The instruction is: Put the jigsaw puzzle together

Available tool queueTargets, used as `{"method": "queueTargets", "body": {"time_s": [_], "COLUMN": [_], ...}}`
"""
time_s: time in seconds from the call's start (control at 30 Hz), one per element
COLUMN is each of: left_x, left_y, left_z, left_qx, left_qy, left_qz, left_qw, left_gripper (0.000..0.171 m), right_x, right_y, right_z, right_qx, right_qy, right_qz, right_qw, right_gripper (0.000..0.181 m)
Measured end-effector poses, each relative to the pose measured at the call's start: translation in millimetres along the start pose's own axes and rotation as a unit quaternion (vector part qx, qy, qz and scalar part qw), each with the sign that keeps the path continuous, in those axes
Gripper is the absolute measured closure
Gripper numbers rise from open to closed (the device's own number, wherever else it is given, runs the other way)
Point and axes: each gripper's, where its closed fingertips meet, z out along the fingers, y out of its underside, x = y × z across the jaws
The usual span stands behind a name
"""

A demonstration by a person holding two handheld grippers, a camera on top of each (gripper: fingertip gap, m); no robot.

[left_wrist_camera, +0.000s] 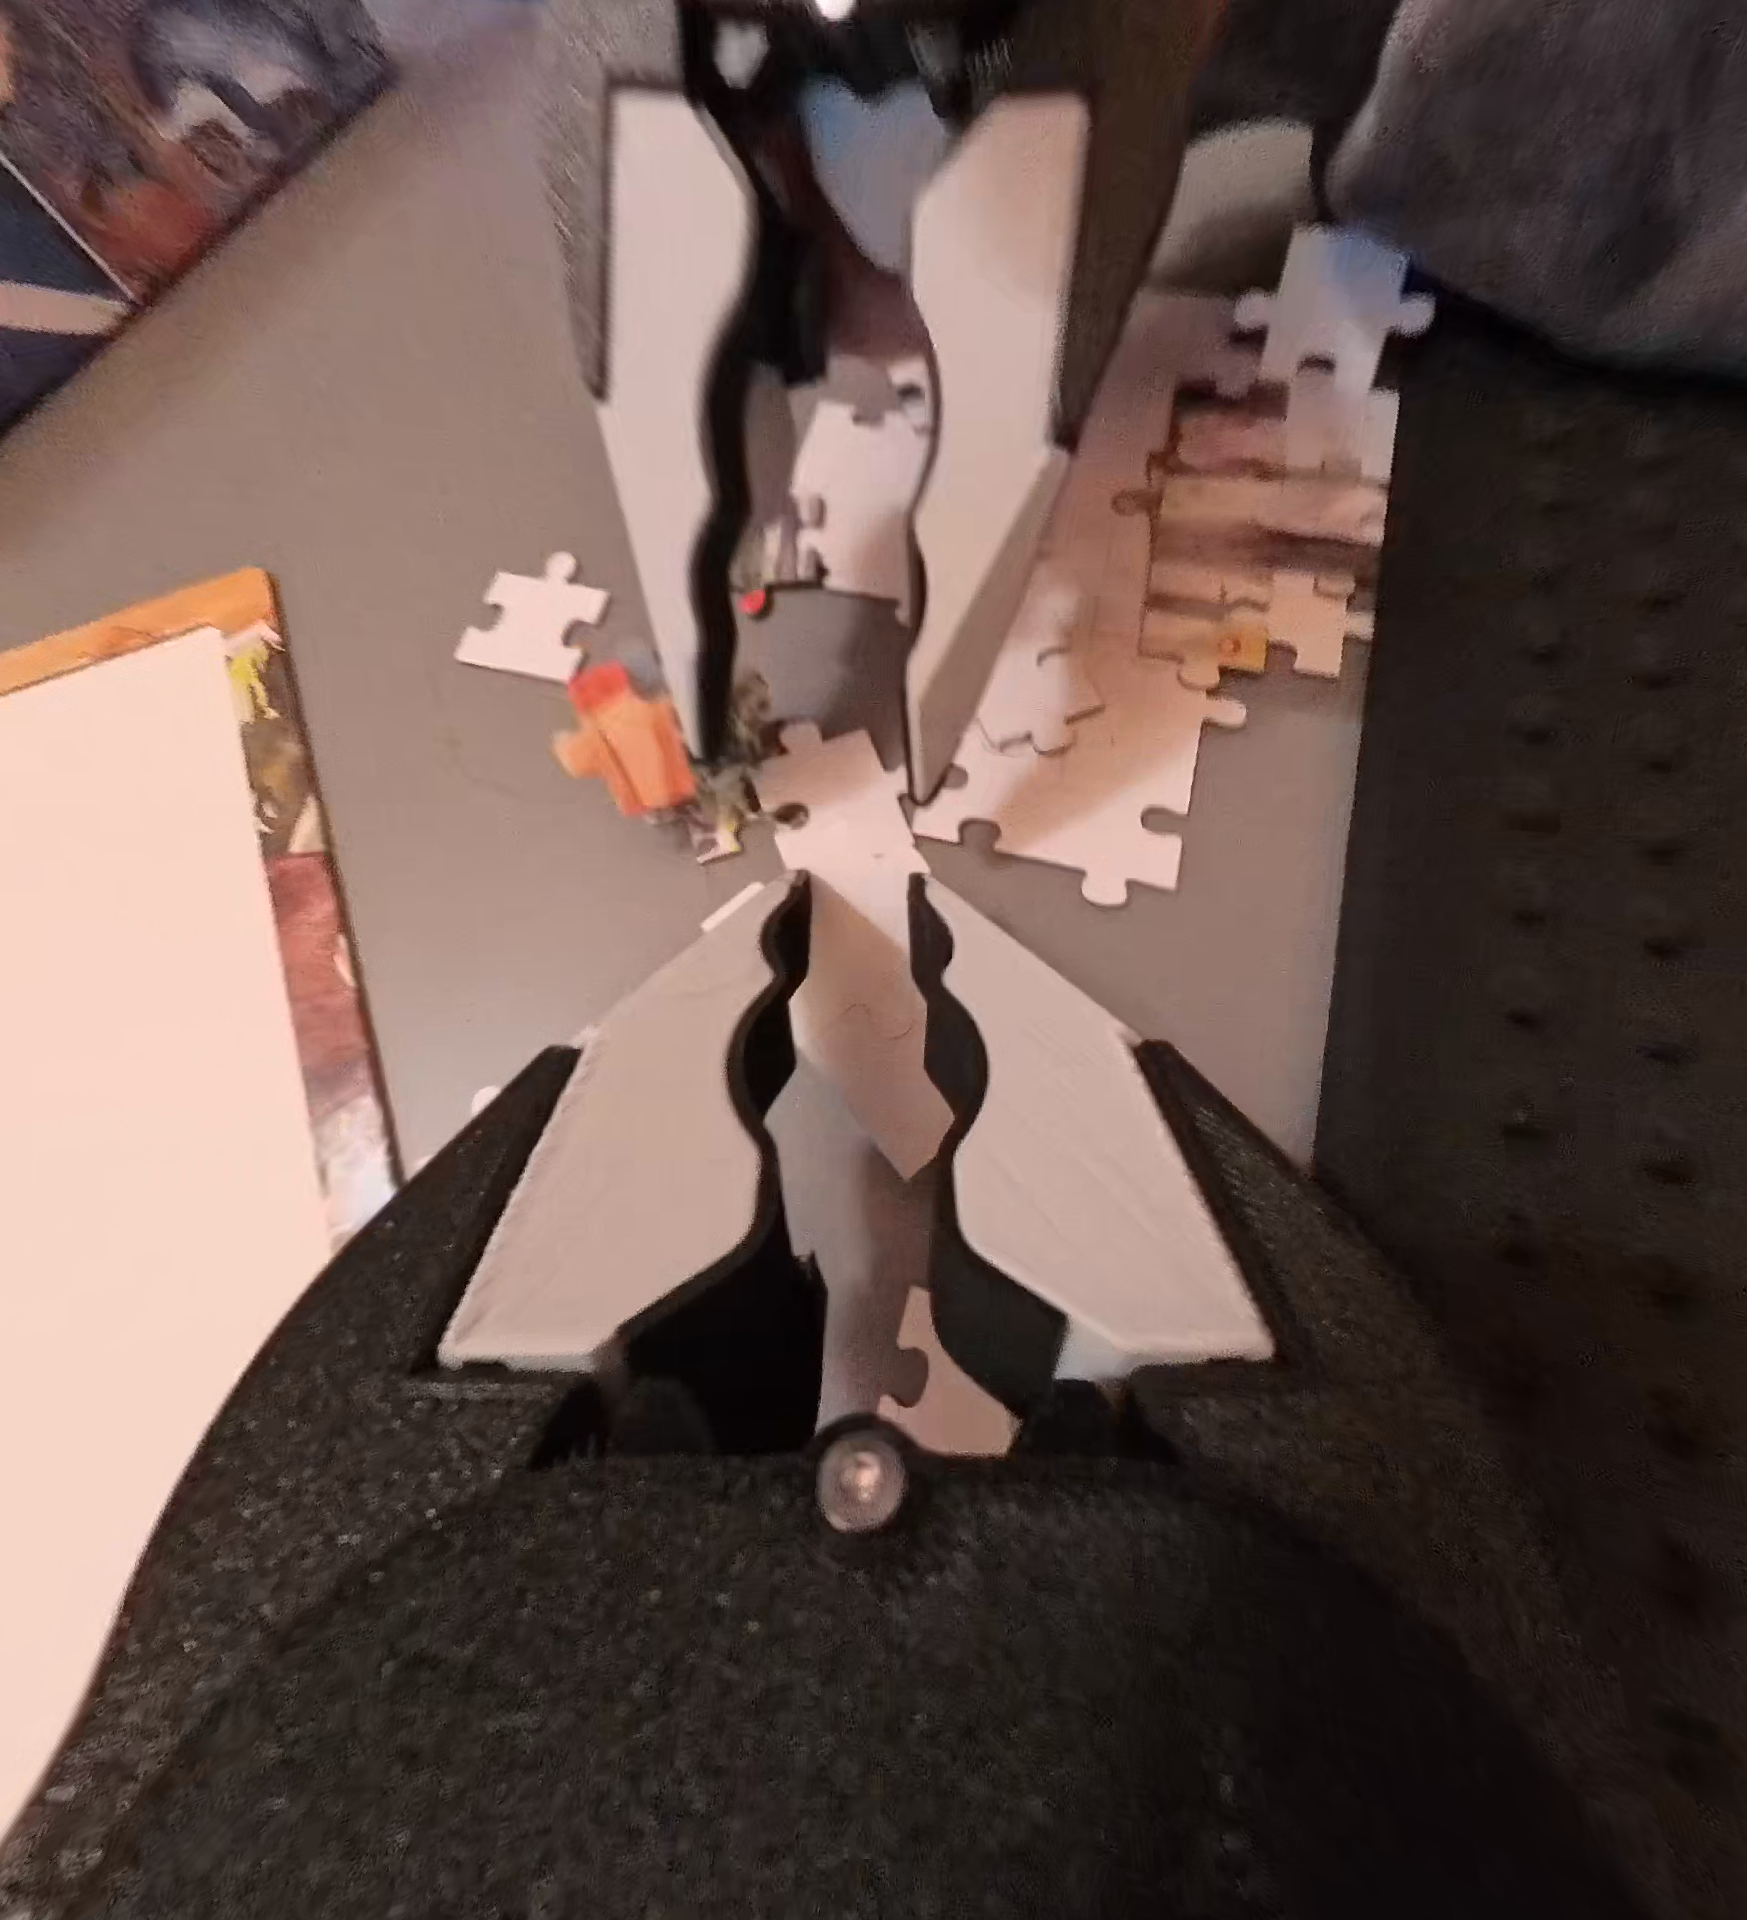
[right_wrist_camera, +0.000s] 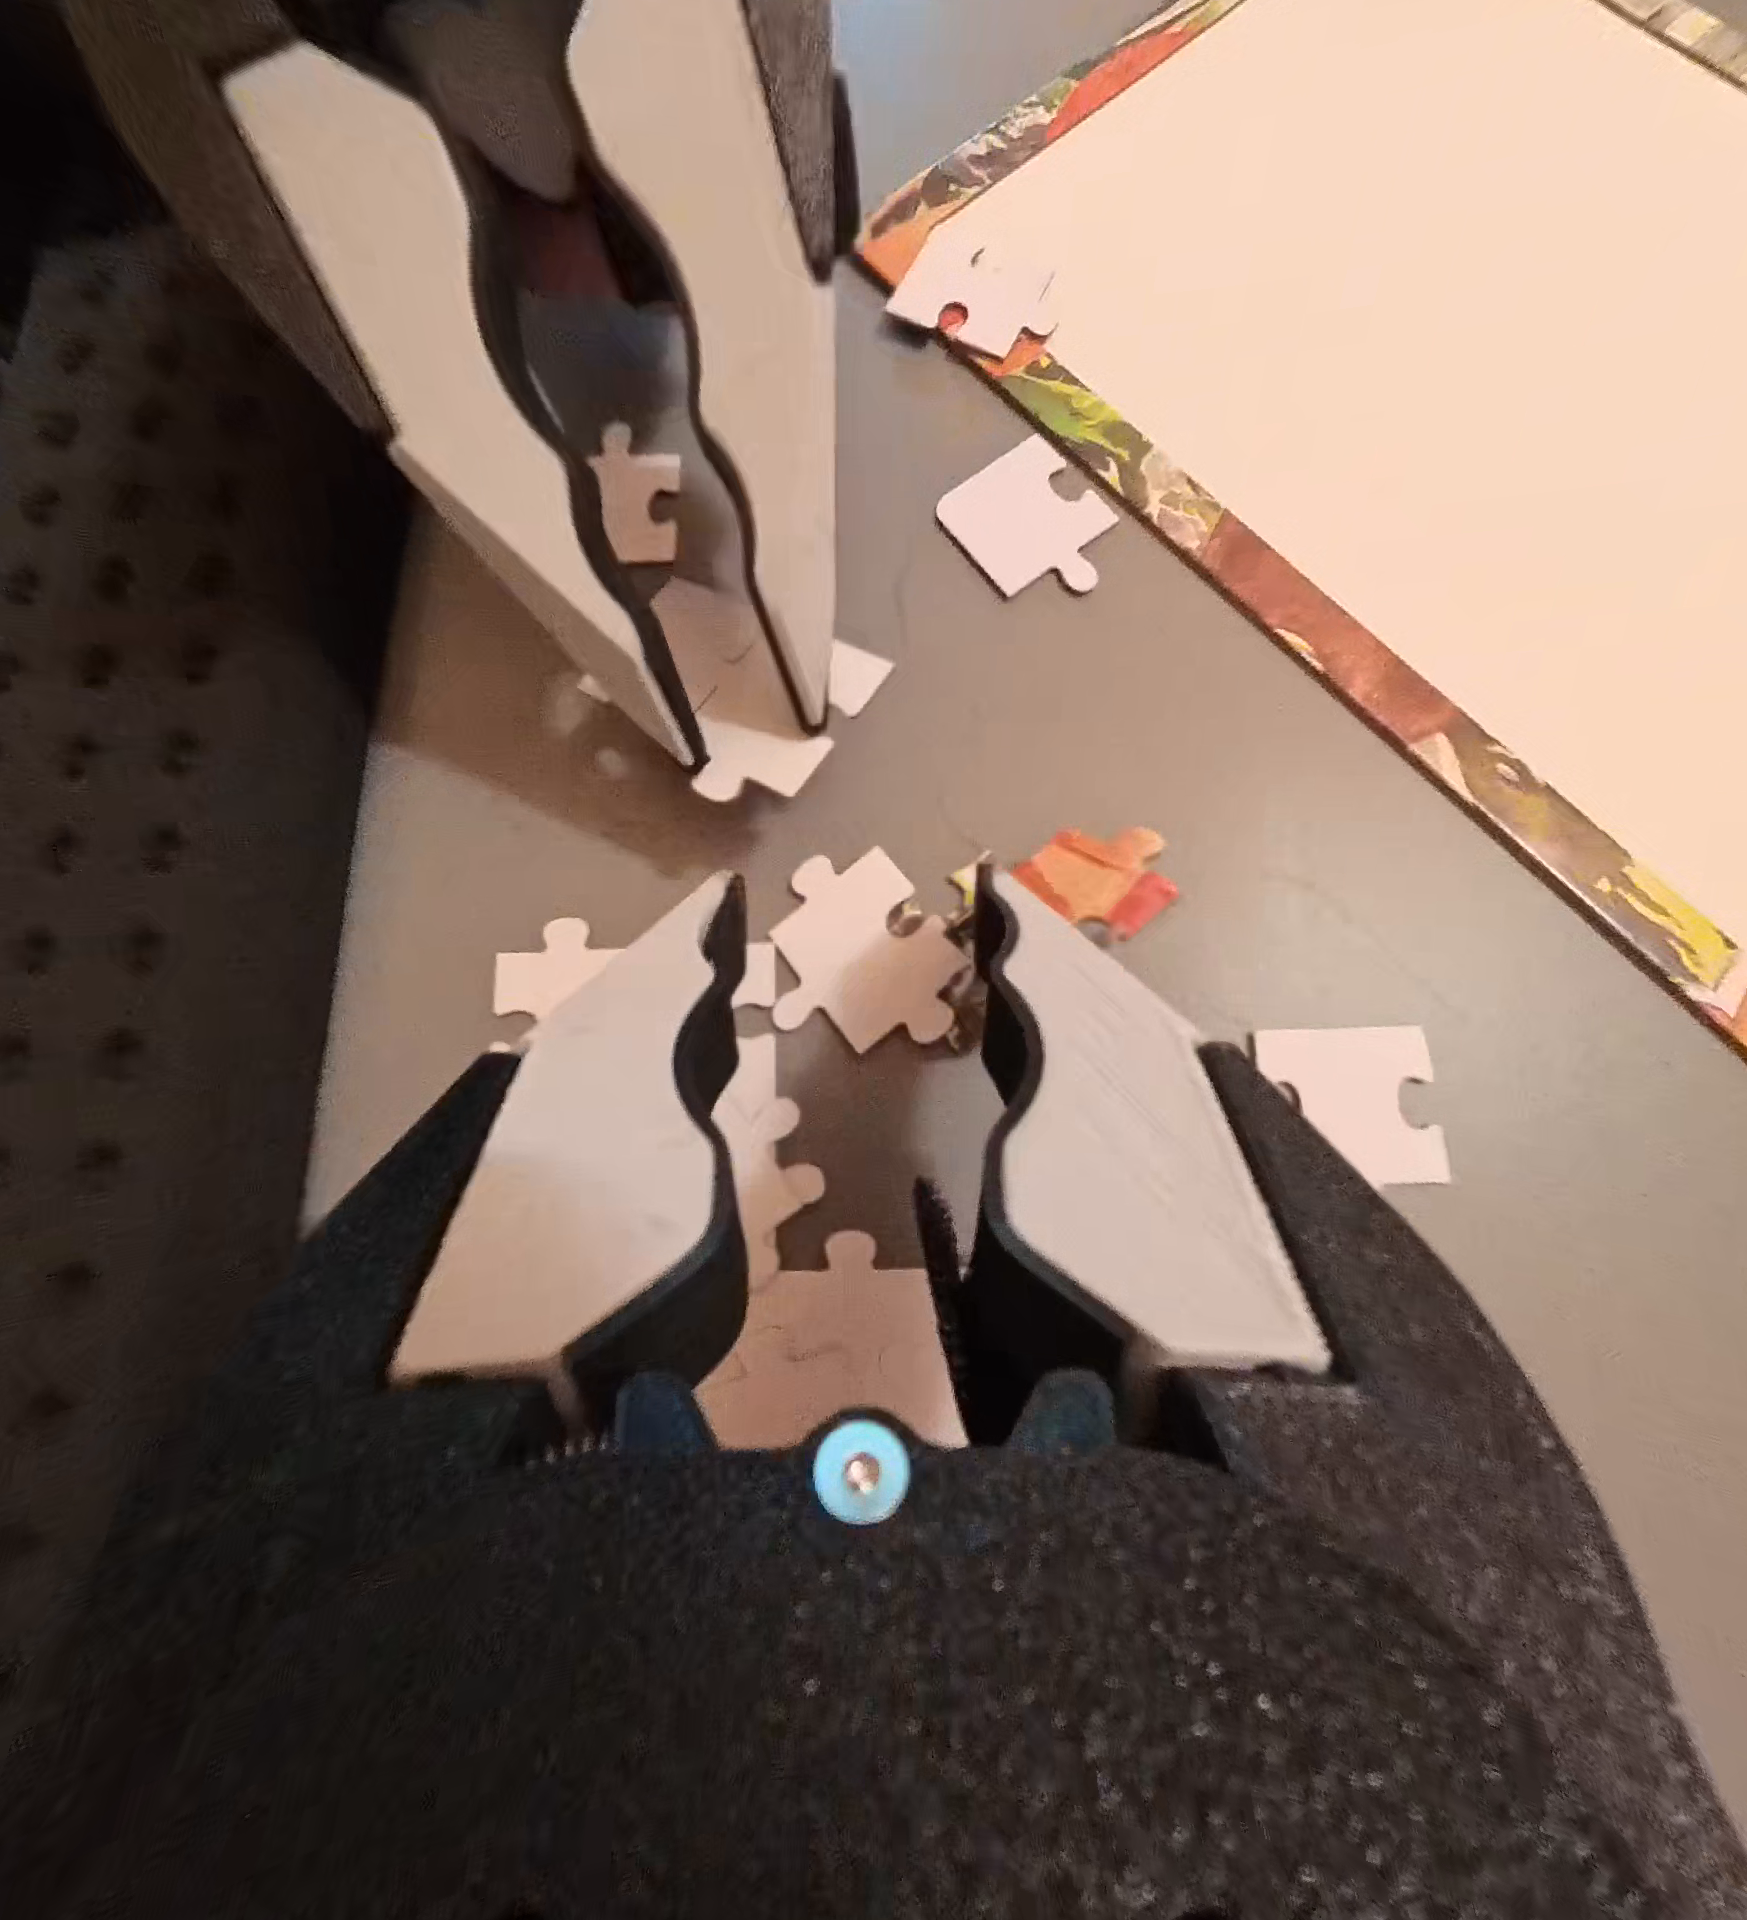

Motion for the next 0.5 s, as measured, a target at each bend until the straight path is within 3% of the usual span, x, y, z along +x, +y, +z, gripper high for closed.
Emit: {"method": "queueTargets", "body": {"time_s": [0.07,0.23,0.33,0.4,0.47,0.5], "left_x": [-6.8,-16.7,-30.5,-38.8,-49.8,-55.4], "left_y": [-16.6,-47.9,-66.5,-74.9,-78.6,-78.8], "left_z": [-11.5,-30.0,-34.5,-31.7,-30.8,-32.4], "left_qx": [0.048,0.143,0.195,0.214,0.224,0.230], "left_qy": [-0.016,-0.080,-0.104,-0.109,-0.120,-0.121], "left_qz": [-0.012,0.011,-0.049,-0.090,-0.125,-0.143], "left_qw": [0.999,0.986,0.974,0.967,0.959,0.955], "left_gripper": [0.154,0.154,0.154,0.153,0.156,0.171], "right_x": [-7.1,-27.3,-28.4,-14.5,-20.4,-14.5], "right_y": [-10.9,-53.2,-68.9,-71.0,-73.9,-71.4], "right_z": [1.4,-17.5,-15.4,-1.4,-0.2,0.3], "right_qx": [0.020,0.135,0.181,0.177,0.173,0.164], "right_qy": [-0.010,-0.134,-0.166,-0.103,-0.104,-0.076], "right_qz": [0.004,0.102,0.143,0.132,0.100,0.088], "right_qw": [1.000,0.976,0.959,0.970,0.974,0.980], "right_gripper": [0.136,0.128,0.121,0.133,0.162,0.173]}}
